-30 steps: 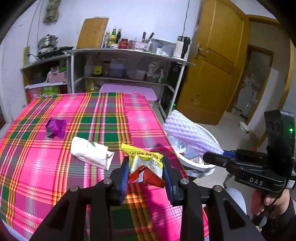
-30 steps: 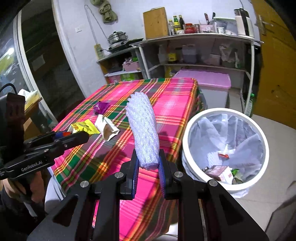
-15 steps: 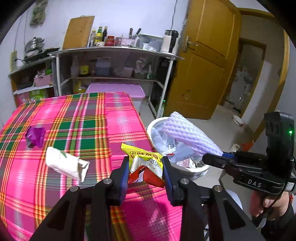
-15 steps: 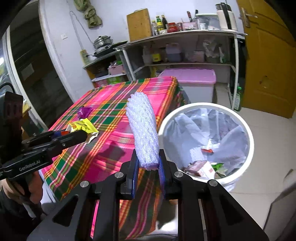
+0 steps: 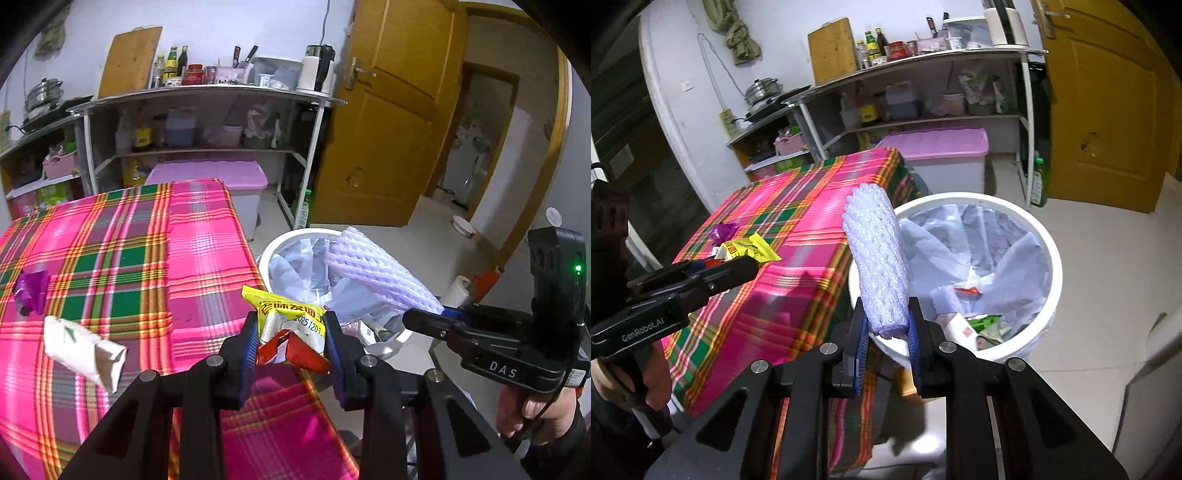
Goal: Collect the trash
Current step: 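Carry the snack packet and foam net over the bin with both grippers, then open both grippers to drop the packet and foam net into the bin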
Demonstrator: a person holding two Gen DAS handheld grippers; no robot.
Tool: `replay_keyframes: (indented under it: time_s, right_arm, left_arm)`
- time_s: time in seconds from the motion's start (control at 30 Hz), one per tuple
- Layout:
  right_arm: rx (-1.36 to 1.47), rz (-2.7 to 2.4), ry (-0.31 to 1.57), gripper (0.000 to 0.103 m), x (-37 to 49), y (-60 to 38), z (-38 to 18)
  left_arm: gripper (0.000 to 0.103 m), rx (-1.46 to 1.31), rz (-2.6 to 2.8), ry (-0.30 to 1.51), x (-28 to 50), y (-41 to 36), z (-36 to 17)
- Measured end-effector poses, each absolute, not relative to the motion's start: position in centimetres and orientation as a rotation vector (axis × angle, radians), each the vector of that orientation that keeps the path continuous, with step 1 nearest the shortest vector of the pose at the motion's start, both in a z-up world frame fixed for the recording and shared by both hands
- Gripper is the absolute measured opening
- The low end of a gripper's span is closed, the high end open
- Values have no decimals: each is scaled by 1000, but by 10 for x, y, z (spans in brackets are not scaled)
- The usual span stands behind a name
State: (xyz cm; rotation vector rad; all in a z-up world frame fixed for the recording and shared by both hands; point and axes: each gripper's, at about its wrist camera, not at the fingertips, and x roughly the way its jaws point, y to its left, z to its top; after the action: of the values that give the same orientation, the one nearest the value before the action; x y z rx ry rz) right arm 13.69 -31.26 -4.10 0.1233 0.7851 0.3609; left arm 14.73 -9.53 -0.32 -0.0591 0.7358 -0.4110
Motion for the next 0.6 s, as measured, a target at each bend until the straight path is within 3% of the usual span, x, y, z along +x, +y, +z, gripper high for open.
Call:
replay_keyframes:
  time_s: [0.6]
  right_arm:
    - [176,253,882,20,179,-349,-79]
  left_arm:
    - [34,-42,-481,824,208,-147,-38]
